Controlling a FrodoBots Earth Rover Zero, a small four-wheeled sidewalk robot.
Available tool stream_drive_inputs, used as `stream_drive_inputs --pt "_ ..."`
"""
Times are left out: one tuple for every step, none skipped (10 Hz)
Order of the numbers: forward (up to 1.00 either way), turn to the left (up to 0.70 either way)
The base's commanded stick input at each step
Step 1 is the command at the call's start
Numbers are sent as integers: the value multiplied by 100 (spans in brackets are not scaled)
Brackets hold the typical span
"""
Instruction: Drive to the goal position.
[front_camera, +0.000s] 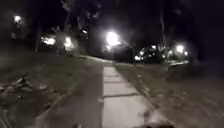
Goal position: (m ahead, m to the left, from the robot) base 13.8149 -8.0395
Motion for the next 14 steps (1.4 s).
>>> stream_drive_inputs --pt "45 0" --pt "45 0" --pt "45 0" --pt "45 0" --pt "45 0" --pt "45 0" --pt "45 0" --pt "45 0" --pt "45 0" --pt "45 0" --pt "45 0" --pt "45 0" --pt "45 0" --pt "45 4"
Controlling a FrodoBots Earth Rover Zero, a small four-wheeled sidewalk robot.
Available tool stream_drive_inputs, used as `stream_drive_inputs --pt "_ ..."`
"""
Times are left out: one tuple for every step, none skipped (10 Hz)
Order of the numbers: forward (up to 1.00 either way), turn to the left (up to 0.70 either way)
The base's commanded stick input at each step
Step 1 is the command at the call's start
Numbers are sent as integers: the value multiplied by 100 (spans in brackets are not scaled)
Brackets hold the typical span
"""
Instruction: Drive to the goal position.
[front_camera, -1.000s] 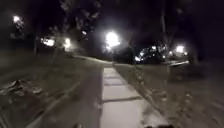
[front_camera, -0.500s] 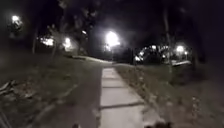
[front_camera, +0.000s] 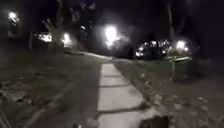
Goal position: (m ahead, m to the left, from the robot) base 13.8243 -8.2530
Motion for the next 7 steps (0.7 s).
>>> stream_drive_inputs --pt "45 20" --pt "45 27" --pt "45 27" --pt "45 27" --pt "45 27" --pt "45 20" --pt "45 0"
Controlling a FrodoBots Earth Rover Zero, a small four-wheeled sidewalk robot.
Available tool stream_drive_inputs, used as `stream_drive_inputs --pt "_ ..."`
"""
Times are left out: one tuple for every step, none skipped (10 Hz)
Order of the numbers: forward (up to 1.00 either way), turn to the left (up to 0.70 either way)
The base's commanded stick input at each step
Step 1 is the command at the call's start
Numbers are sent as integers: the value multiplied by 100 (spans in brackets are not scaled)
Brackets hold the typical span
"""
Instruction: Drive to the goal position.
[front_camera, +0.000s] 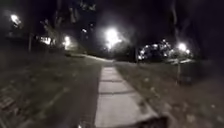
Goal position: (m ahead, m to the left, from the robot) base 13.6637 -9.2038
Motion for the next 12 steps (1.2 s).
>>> stream_drive_inputs --pt "45 0" --pt "45 0" --pt "45 0" --pt "45 0" --pt "45 0" --pt "45 0" --pt "45 1" --pt "45 10" --pt "45 25" --pt "45 27" --pt "45 27" --pt "45 27"
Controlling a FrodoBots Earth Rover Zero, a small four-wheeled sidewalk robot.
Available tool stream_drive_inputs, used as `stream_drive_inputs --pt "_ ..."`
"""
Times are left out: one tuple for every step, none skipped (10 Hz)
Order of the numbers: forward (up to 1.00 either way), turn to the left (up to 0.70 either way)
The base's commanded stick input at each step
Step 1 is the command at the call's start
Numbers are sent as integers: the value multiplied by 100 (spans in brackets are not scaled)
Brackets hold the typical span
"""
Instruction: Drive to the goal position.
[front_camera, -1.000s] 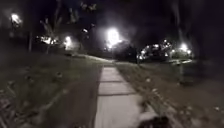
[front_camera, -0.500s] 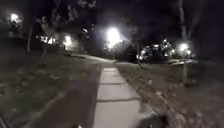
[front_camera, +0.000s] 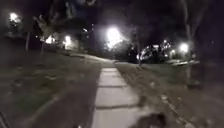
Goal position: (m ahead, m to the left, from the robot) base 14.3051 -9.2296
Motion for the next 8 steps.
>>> stream_drive_inputs --pt "45 27" --pt "45 27" --pt "45 27" --pt "45 25" --pt "45 7" --pt "45 0" --pt "45 0" --pt "45 0"
